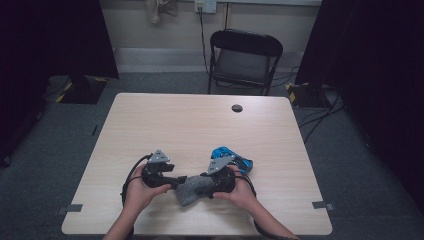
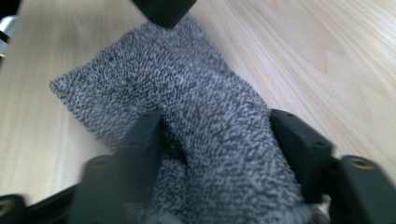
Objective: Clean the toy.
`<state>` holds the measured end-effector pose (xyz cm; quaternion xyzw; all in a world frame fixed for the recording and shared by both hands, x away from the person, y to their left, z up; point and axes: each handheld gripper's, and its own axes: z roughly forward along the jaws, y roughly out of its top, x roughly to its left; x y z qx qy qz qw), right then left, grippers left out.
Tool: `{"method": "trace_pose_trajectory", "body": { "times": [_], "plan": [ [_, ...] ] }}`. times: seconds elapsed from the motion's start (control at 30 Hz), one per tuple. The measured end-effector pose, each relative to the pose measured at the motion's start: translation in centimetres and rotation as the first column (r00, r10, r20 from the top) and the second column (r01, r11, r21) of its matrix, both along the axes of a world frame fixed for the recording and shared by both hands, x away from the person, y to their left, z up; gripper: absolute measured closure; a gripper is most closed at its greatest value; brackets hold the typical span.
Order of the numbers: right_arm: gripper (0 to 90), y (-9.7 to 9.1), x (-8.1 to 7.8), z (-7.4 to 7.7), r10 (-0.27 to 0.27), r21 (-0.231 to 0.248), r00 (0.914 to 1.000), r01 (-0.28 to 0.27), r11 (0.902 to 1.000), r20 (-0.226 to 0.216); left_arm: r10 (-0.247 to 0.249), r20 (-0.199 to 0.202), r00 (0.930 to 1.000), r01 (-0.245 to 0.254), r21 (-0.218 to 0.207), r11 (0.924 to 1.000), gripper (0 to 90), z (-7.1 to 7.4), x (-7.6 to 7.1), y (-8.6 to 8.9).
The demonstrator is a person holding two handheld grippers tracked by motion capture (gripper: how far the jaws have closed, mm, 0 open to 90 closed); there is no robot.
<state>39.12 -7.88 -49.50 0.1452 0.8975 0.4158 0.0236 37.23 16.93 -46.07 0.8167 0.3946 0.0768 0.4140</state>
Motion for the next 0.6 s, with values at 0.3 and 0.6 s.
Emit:
{"method": "trace_pose_trajectory", "body": {
  "times": [0.3, 0.6],
  "plan": [
    [68.7, -1.0, -0.4, 0.8, -0.016, -0.041, 0.9979, 0.014, 0.9991, -0.063, 0.011, 0.022, 0.9997, -0.010, -0.042, 0.9991, 28.8, 0.7, 1.3, -1.6],
    [69.4, -5.5, -0.2, 3.3, -0.128, 0.011, 0.9885, 0.130, 0.9915, -0.080, -0.011, 0.048, 0.9988, 0.013, -0.057, 0.9983, 26.0, 1.6, 3.1, -4.1]
  ]
}}
